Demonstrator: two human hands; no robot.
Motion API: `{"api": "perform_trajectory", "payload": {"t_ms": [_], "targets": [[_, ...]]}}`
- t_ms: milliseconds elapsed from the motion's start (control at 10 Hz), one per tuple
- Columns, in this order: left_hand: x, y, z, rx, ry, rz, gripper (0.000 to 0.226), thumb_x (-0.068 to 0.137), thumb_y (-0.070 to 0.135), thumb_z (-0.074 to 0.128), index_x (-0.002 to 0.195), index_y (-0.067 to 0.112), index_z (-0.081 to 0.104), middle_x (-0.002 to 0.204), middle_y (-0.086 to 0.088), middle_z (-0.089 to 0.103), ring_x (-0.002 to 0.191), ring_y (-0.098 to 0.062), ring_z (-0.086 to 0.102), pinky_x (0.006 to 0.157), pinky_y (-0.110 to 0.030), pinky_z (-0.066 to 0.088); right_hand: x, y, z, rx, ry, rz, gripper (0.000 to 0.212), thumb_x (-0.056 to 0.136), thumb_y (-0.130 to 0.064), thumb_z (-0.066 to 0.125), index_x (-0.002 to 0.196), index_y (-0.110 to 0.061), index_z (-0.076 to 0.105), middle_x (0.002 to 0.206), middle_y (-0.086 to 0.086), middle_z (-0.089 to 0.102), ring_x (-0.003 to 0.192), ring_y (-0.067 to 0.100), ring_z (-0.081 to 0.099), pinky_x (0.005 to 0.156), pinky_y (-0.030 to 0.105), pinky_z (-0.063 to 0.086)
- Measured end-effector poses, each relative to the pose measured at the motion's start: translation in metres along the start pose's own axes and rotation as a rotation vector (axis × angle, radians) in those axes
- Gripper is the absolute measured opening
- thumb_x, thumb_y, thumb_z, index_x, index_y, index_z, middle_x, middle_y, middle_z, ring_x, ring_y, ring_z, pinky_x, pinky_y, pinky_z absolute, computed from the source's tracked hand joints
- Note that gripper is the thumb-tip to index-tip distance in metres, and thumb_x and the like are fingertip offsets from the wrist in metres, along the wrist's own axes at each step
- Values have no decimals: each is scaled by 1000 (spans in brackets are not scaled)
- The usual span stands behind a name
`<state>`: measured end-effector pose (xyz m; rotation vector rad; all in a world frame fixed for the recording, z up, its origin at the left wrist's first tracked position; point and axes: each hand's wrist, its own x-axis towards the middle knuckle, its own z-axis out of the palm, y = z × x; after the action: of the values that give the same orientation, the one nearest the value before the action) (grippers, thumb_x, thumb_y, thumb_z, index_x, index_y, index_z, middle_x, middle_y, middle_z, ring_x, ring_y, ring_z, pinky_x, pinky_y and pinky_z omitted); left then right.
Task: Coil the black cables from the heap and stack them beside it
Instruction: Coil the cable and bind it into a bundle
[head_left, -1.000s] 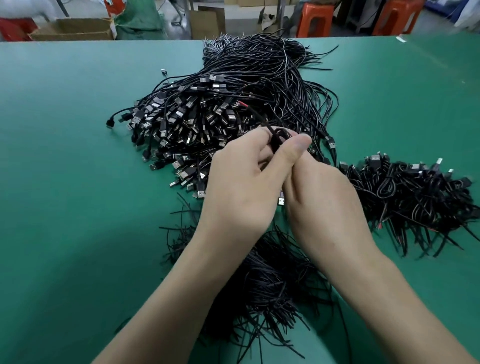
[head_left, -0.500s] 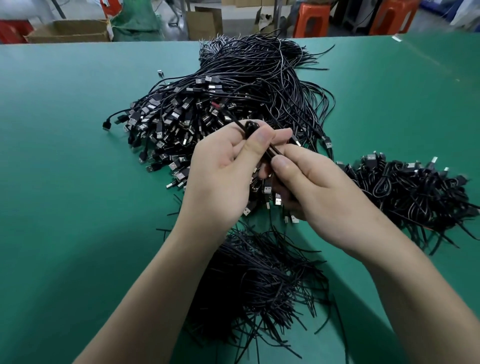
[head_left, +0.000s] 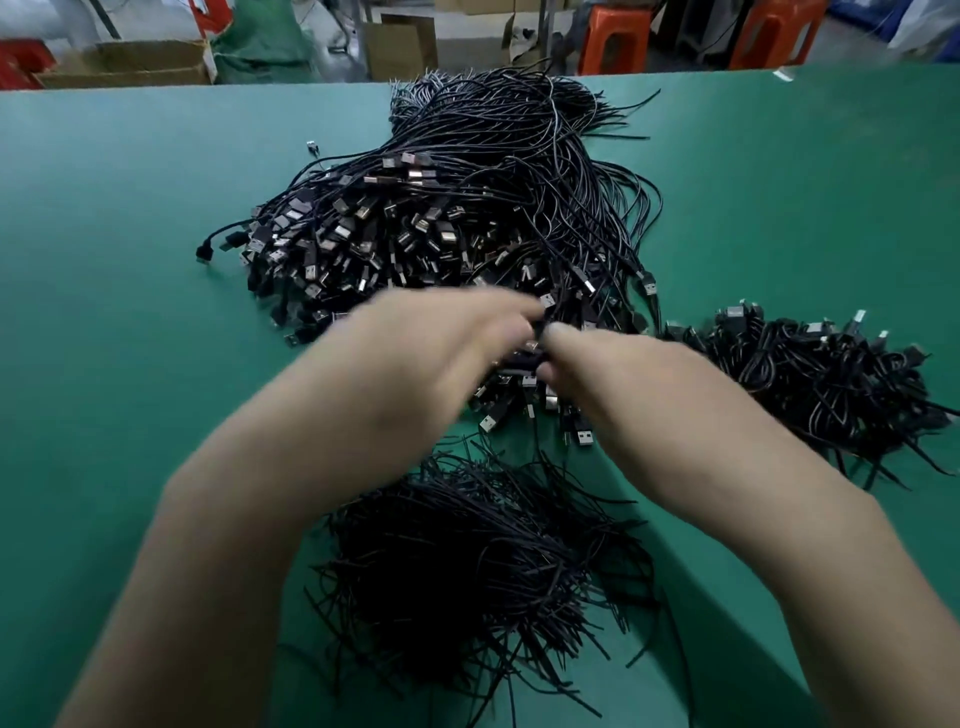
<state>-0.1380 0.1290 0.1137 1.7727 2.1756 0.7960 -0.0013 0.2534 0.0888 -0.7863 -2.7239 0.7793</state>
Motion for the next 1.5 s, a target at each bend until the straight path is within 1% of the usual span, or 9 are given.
{"api": "perform_trajectory", "payload": {"t_ms": [100, 200, 500, 700, 800, 1100, 1200, 1300, 1500], "targets": [[-3, 2, 10, 172, -197, -15, 45, 101, 58, 21, 105, 45, 63, 83, 23, 66, 84, 6, 58, 71, -25, 46, -27, 1, -13, -219, -67, -115, 20, 106, -30, 42, 95, -41, 31, 83, -10, 54, 79, 22, 59, 69, 45, 51], [-2, 6, 14, 131, -309, -51, 41, 101, 53, 25, 80, 35, 55, 75, 16, 63, 83, 0, 55, 73, -24, 41, -31, -3, -21, -293, -134, -167, 24, 108, -35, 37, 86, -33, 29, 77, -10, 49, 72, 19, 53, 67, 41, 46], [1, 10, 7, -442, 69, -112, 39, 114, 29, 36, 81, 21, 57, 67, -1, 50, 61, -17, 44, 57, -29, 40, -29, 11, -50, 272, 201, 1, 56, 86, -73, 46, 133, -42, 53, 86, -15, 71, 69, 1, 64, 64, 30, 49], [7, 34, 21, -1160, -98, -239, 38, 112, 32, 38, 81, 17, 51, 58, 12, 42, 49, -4, 31, 47, -21, 21, -22, 7, -26, 729, 6, -122, 31, 107, -31, 45, 125, -19, 67, 87, -16, 63, 79, 7, 51, 70, 33, 46], [7, 36, 22, -1152, -145, -279, 39, 112, 30, 33, 79, 19, 50, 57, 13, 42, 49, -3, 34, 47, -17, 24, -20, 9, -23, 865, -15, -86, 36, 104, -35, 48, 125, -16, 70, 105, -9, 74, 89, 11, 56, 80, 45, 45], [3, 43, 12, -758, -112, -288, 42, 110, 29, 38, 76, 17, 59, 47, 15, 57, 43, 6, 52, 46, -7, 40, -19, -4, -5, 1057, 132, -39, 29, 107, -24, 51, 107, -7, 75, 55, 10, 55, 49, 18, 56, 55, 22, 48], [1, 34, 12, -614, -139, -321, 47, 109, 32, 42, 78, 8, 69, 54, 14, 63, 50, 6, 57, 55, -9, 45, -18, -4, -3, 1001, 230, -26, 30, 107, -22, 51, 97, -8, 75, 66, 23, 64, 55, 17, 62, 57, 19, 51], [2, 14, 13, -239, -156, -282, 45, 106, 44, 48, 91, 12, 78, 69, 7, 70, 60, -9, 61, 65, -22, 50, -14, 4, -6, 1017, 344, 61, 29, 106, -19, 51, 88, -9, 71, 86, 11, 77, 77, 18, 75, 63, 21, 57], [-6, 9, 11, 29, -579, -162, 8, 91, 45, 74, 92, 41, 79, 83, 36, 69, 82, 19, 61, 67, -1, 44, -14, 14, -16, 830, 282, 82, 31, 110, -24, 42, 87, -14, 60, 75, 1, 73, 71, 23, 76, 61, 38, 59]]}}
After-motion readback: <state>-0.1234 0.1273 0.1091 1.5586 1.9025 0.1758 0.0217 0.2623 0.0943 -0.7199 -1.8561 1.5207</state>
